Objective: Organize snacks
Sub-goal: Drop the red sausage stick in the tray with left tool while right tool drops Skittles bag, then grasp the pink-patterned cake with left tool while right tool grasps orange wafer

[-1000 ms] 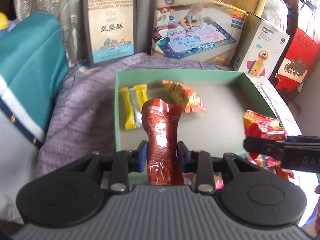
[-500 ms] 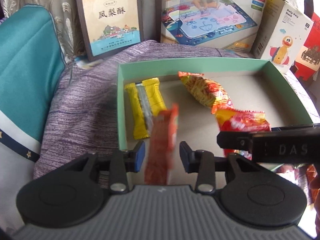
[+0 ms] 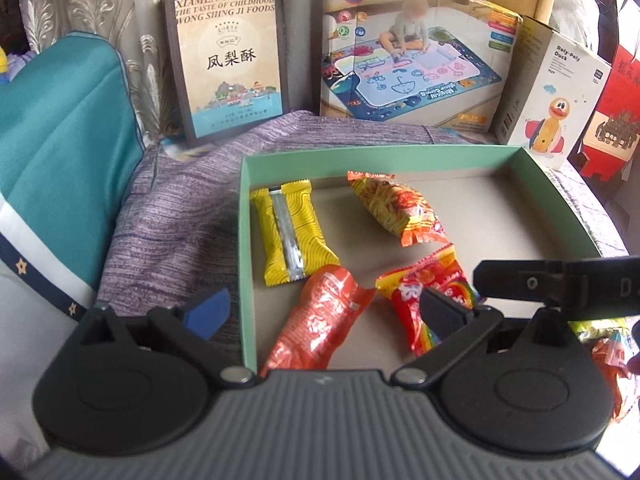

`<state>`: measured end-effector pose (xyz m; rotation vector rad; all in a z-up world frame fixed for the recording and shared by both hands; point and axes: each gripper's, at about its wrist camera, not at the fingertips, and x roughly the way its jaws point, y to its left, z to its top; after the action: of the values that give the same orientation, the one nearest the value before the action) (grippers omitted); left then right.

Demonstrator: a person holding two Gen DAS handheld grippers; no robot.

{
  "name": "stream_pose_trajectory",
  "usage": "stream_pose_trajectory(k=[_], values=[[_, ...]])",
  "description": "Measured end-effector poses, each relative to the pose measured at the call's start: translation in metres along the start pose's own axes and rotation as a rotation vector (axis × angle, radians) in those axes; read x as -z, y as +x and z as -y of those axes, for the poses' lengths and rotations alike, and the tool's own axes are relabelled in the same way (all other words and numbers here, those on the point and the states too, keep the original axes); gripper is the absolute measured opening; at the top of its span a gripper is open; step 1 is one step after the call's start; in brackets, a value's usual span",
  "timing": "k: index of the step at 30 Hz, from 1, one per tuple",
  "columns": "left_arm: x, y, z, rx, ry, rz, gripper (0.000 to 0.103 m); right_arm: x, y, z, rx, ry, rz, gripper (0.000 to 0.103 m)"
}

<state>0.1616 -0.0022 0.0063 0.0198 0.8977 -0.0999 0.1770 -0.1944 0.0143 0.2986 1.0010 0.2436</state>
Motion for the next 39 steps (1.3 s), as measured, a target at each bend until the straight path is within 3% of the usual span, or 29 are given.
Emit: stream_pose_trajectory(k=[15,23,31,39], values=[[0.049,-0.036,0.052,0.07,0.051,-0.065,0.103,0.05,-0.075,0.038,0.051,0.034,0.071,0.103],[0.067,-0.02,0.107,0.092,0.142,-0.121,0.103,0.079,-0.091,0.093,0.109,0.087,0.061,0.103],[0.071,0.012,0.152,0.108,0.151,-0.173,0.103,0.104,-0.102,0.151,0.181,0.177,0.073,0.103],[0.071,0.032,0.18,0.106,0.197,-0.185,0.103,0.104,-0.09,0.166,0.16,0.172,0.079,0.084]])
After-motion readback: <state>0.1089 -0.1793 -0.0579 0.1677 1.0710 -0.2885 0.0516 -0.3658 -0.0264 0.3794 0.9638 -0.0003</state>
